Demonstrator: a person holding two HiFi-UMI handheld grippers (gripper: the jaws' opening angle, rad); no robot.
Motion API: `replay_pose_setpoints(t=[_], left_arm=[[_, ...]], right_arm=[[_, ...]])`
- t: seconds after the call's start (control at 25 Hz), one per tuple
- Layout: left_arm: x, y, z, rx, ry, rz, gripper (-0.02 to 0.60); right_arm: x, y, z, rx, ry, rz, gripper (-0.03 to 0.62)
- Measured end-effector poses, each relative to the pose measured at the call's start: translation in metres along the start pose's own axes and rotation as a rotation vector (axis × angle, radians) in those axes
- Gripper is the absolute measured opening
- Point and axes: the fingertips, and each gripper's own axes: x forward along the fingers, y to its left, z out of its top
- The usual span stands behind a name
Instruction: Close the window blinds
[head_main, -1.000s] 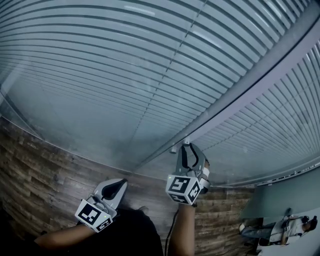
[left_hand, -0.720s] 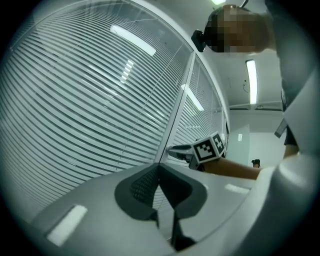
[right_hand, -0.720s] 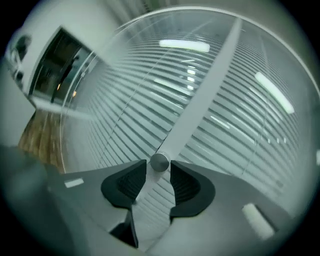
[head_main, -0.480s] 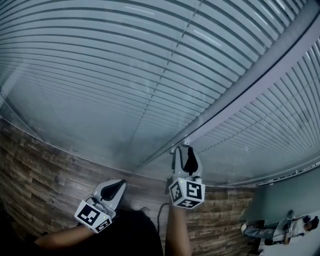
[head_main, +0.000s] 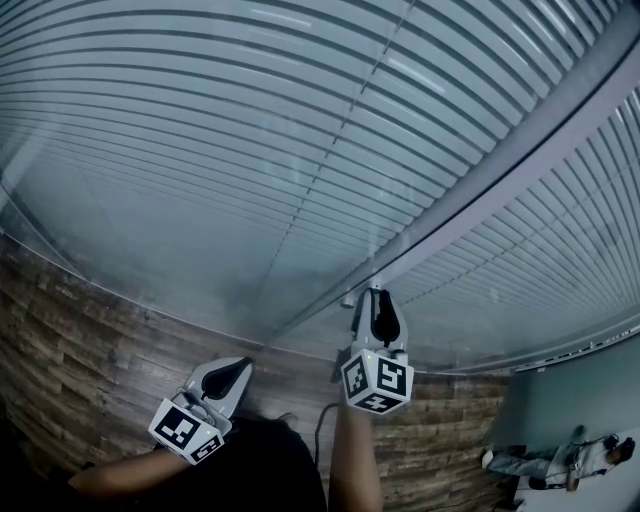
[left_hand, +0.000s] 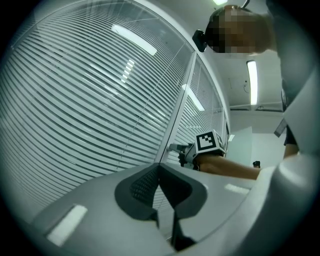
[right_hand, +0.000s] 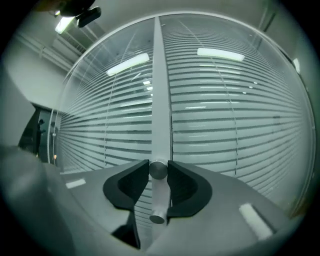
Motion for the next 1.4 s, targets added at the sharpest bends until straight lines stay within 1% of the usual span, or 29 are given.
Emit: replay_pose_setpoints(t=[0.12, 0.28, 0.36, 0.52, 0.56, 0.6, 0.64, 0.68, 0.72, 0.76, 0.8, 0.88, 0.92, 1.0, 1.08, 1.24, 1.4], left_arm=[[0.005, 0.0, -0.003, 0.008, 0.006, -0.012, -0.002], [0.014, -0.006, -0.003, 0.018, 0.012, -0.027, -0.002], [0.017, -0.005, -0.004, 0.016, 0.017, -0.029, -0.002], [0.028, -0.008, -0.003, 0.016, 0.027, -0.035, -0.002], [0.03, -0.009, -0.003, 0.017, 0.027, -0.035, -0.002], [0.03, -0.01, -0.003, 0.019, 0.027, -0.034, -0.002], [0.03, -0.01, -0.003, 0.019, 0.027, -0.032, -0.002], [0.03, -0.01, -0.004, 0.018, 0.027, -0.029, -0.002], [0.031, -0.01, -0.004, 0.017, 0.027, -0.026, -0.002], [0.033, -0.009, -0.005, 0.015, 0.028, -0.023, -0.002], [0.035, -0.009, -0.004, 0.013, 0.029, -0.021, -0.002], [0.037, -0.007, -0.003, 0.008, 0.029, -0.016, -0.002], [0.035, -0.005, -0.003, 0.007, 0.028, -0.013, -0.002], [0.029, -0.002, -0.004, 0.006, 0.023, -0.006, -0.002], [0.026, 0.002, -0.005, 0.002, 0.022, 0.003, -0.002], [0.033, 0.008, -0.004, -0.003, 0.021, 0.018, -0.002], [0.03, 0.006, -0.006, 0.0, 0.017, 0.011, -0.002]], right_arm=[[0.004, 0.003, -0.005, -0.204, 0.049, -0.006, 0.114], [0.007, 0.001, -0.007, -0.538, 0.107, -0.014, 0.069], [0.009, 0.001, -0.009, -0.627, 0.126, -0.007, 0.066], [0.014, -0.004, -0.008, -0.74, 0.168, -0.015, 0.067], [0.015, -0.004, -0.008, -0.745, 0.172, -0.015, 0.069], [0.015, -0.005, -0.008, -0.705, 0.168, -0.006, 0.069], [0.015, -0.004, -0.008, -0.608, 0.156, 0.015, 0.069], [0.014, -0.004, -0.008, -0.468, 0.135, 0.046, 0.073], [0.013, -0.004, -0.008, -0.325, 0.111, 0.075, 0.125], [0.014, -0.005, -0.007, -0.228, 0.092, 0.087, 0.159], [0.016, -0.007, -0.007, -0.2, 0.083, 0.076, 0.16], [0.02, -0.011, -0.007, -0.238, 0.082, 0.023, 0.153], [0.02, -0.01, -0.008, -0.233, 0.082, 0.004, 0.15], [0.02, -0.009, -0.012, -0.172, 0.078, -0.014, 0.138], [0.021, -0.009, -0.014, -0.13, 0.075, -0.016, 0.13], [0.028, -0.016, -0.015, -0.122, 0.066, -0.008, 0.127], [0.024, -0.015, -0.018, -0.115, 0.067, -0.007, 0.129]])
